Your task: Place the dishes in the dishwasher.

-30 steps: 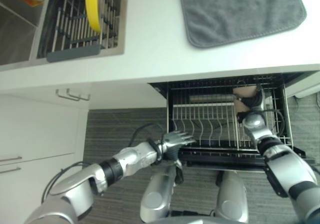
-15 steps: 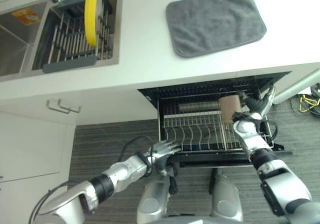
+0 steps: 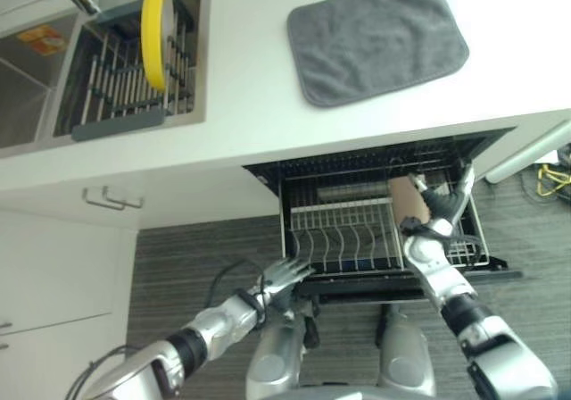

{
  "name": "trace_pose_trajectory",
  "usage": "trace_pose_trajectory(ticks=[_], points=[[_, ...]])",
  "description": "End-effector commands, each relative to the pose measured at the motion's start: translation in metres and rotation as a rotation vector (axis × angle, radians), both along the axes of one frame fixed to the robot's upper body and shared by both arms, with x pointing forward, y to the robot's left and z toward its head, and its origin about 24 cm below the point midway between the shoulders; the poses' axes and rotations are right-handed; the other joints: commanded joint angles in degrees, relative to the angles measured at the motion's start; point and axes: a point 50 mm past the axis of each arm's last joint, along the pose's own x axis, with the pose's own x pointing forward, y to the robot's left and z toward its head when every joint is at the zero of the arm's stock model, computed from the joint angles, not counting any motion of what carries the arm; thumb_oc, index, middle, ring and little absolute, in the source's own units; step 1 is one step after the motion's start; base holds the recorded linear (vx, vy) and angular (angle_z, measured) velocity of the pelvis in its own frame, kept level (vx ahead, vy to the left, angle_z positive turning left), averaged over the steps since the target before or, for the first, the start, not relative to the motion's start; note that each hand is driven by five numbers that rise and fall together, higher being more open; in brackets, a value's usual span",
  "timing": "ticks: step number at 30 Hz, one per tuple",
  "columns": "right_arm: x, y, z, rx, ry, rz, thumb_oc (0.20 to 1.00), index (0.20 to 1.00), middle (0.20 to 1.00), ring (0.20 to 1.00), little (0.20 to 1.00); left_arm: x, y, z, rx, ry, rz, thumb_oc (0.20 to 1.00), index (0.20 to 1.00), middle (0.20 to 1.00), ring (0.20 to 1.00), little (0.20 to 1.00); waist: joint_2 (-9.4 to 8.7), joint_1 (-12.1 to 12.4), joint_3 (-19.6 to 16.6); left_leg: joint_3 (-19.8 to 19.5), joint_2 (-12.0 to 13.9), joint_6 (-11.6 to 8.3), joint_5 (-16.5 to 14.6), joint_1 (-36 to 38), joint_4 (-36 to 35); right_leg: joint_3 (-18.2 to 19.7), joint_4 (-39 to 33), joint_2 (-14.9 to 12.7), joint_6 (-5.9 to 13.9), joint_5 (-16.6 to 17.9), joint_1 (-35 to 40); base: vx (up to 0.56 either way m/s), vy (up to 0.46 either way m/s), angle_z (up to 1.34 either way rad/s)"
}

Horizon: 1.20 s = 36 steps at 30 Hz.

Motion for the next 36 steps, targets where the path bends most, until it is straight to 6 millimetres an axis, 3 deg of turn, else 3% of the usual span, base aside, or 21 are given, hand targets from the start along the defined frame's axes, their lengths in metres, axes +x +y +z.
trace_pose_trajectory(ticks=[1, 7, 13, 16, 17, 19, 24, 28, 31, 32, 33, 34, 35, 36], points=[[0.009, 0.008, 0.026, 0.006, -0.124, 0.150, 1.000, 1.000, 1.000, 1.000, 1.000, 0.008, -0.004, 0.013, -0.101, -0.106, -0.001, 1.000, 1.000, 1.000, 1.000, 1.000, -0.85, -0.42, -2.09, 1.56, 0.88, -2.14, -11.14, 3.93, 5.99, 2.23, -5.51, 2.54, -0.13, 4.15, -0.40, 0.06, 0.040, -0.05], [-0.019, 0.013, 0.015, 0.078, -0.088, 0.321, 1.000, 1.000, 1.000, 1.000, 1.000, 0.013, 0.005, 0.016, -0.243, -0.125, 0.185, 1.000, 1.000, 1.000, 1.000, 1.000, -2.98, -2.24, -6.50, 3.45, 1.84, -2.45, -10.65, 8.19, 3.36, 2.24, -8.47, 3.26, 0.35, 4.64, 3.91, 0.06, 0.041, -0.16], [-0.030, 0.016, 0.028, 0.107, -0.123, 0.483, 1.000, 1.000, 1.000, 1.000, 1.000, 0.023, 0.007, 0.036, -0.431, -0.164, 0.291, 1.000, 1.000, 1.000, 1.000, 1.000, -4.27, -2.92, -10.41, 4.13, 2.35, -2.82, -10.27, 11.43, 1.29, 2.37, -10.37, 4.21, 0.30, 4.89, 7.13, 0.04, 0.065, -0.08], [-0.037, 0.018, 0.047, 0.139, -0.198, 0.634, 1.000, 1.000, 1.000, 1.000, 1.000, 0.038, 0.010, 0.071, -0.699, -0.166, 0.365, 1.000, 1.000, 1.000, 1.000, 1.000, -4.87, -2.87, -12.10, 4.38, 2.15, -2.77, -10.22, 13.28, 0.31, 2.07, -12.01, 4.30, 0.39, 5.60, 9.09, 0.01, 0.121, -0.05], [-0.041, 0.013, 0.060, 0.146, -0.265, 0.689, 1.000, 1.000, 1.000, 1.000, 1.000, 0.044, 0.011, 0.102, -0.879, -0.160, 0.342, 1.000, 1.000, 1.000, 1.000, 1.000, -5.16, -2.41, -13.02, 4.25, 1.84, -2.61, -10.50, 14.33, 0.01, 1.72, -13.30, 4.21, 0.49, 6.21, 10.50, 0.00, 0.085, -0.02], [-0.042, 0.012, 0.066, 0.149, -0.291, 0.702, 1.000, 1.000, 1.000, 1.000, 1.000, 0.045, 0.011, 0.112, -0.952, -0.137, 0.331, 1.000, 1.000, 1.000, 1.000, 1.000, -5.25, -2.19, -13.31, 3.94, 1.68, -2.51, -10.66, 14.73, -0.11, 1.57, -13.79, 4.25, 0.53, 6.41, 11.08, 0.00, 0.041, 0.04], [-0.044, 0.013, 0.098, 0.073, -0.426, 0.836, 1.000, 1.000, 1.000, 1.000, 1.000, 0.044, 0.014, 0.166, -1.334, -0.081, 0.205, 1.000, 1.000, 1.000, 1.000, 1.000, -5.21, -0.12, -15.20, 1.99, 1.08, -2.33, -10.86, 16.57, -1.83, 0.38, -16.28, 4.21, 0.46, 7.20, 13.56, 0.01, 0.021, 0.13], [-0.041, 0.009, 0.104, 0.077, -0.420, 0.843, 1.000, 1.000, 1.000, 1.000, 1.000, 0.043, 0.024, 0.182, -1.424, -0.110, 0.198, 1.000, 1.000, 1.000, 1.000, 1.000, -5.04, 1.38, -16.10, 0.14, 0.63, -2.31, -10.87, 17.05, -2.48, -0.47, -16.77, 4.41, 0.11, 7.00, 14.61, 0.07, -0.040, 0.10], [-0.041, 0.007, 0.102, 0.087, -0.396, 0.814, 1.000, 1.000, 1.000, 1.000, 1.000, 0.042, 0.028, 0.185, -1.423, -0.116, 0.199, 1.000, 1.000, 1.000, 1.000, 1.000, -4.97, 1.56, -16.33, 0.85, 0.70, -2.42, -11.27, 16.93, -1.28, -1.21, -16.15, 4.70, -0.29, 6.32, 14.75, 0.03, -0.038, 0.24], [-0.040, 0.003, 0.108, 0.059, -0.392, 0.821, 1.000, 1.000, 1.000, 1.000, 1.000, 0.043, 0.024, 0.193, -1.421, -0.118, 0.161, 1.000, 1.000, 1.000, 1.000, 1.000, -6.12, 1.10, -15.41, 5.32, 0.86, -2.38, -14.03, 12.48, 10.68, -4.13, -12.23, 3.63, -1.91, 4.96, 13.88, -0.18, 0.305, 1.40], [-0.031, -0.004, 0.118, 0.041, -0.439, 0.753, 1.000, 1.000, 1.000, 1.000, 1.000, 0.046, 0.017, 0.205, -1.421, -0.125, 0.099, 1.000, 1.000, 1.000, 1.000, 1.000, -6.65, 1.41, -13.56, 4.28, 6.91, -2.67, -14.19, 8.23, 18.55, -4.76, -5.87, 2.27, -2.81, 2.53, 11.36, -0.19, 0.332, 1.68], [-0.031, -0.005, 0.118, 0.042, -0.443, 0.752, 1.000, 1.000, 1.000, 1.000, 1.000, 0.046, 0.017, 0.206, -1.420, -0.125, 0.097, 1.000, 1.000, 1.000, 1.000, 1.000, -6.56, 1.39, -13.54, 3.89, 7.46, -2.90, -13.65, 8.32, 18.08, -4.63, -5.58, 2.25, -2.76, 2.43, 11.20, -0.15, 0.609, 1.31], [-0.033, -0.006, 0.120, 0.028, -0.463, 0.742, 1.000, 1.000, 1.000, 1.000, 1.000, 0.046, 0.016, 0.208, -1.414, -0.121, 0.082, 1.000, 1.000, 1.000, 1.000, 1.000, -5.92, 1.46, -13.37, -0.66, 10.50, -4.49, -9.42, 8.47, 15.88, -2.51, -3.68, 1.76, -2.30, 1.71, 9.98, -0.02, 0.602, 0.38], [-0.036, -0.009, 0.121, 0.007, -0.464, 0.738, 1.000, 1.000, 1.000, 1.000, 1.000, 0.044, 0.017, 0.210, -1.403, -0.121, 0.076, 1.000, 1.000, 1.000, 1.000, 1.000, -5.11, 1.52, -13.35, -4.47, 9.85, -4.78, -10.08, 9.20, 13.41, -0.86, -1.86, 0.67, -1.38, 1.14, 8.73, 0.00, 0.732, -0.30]])
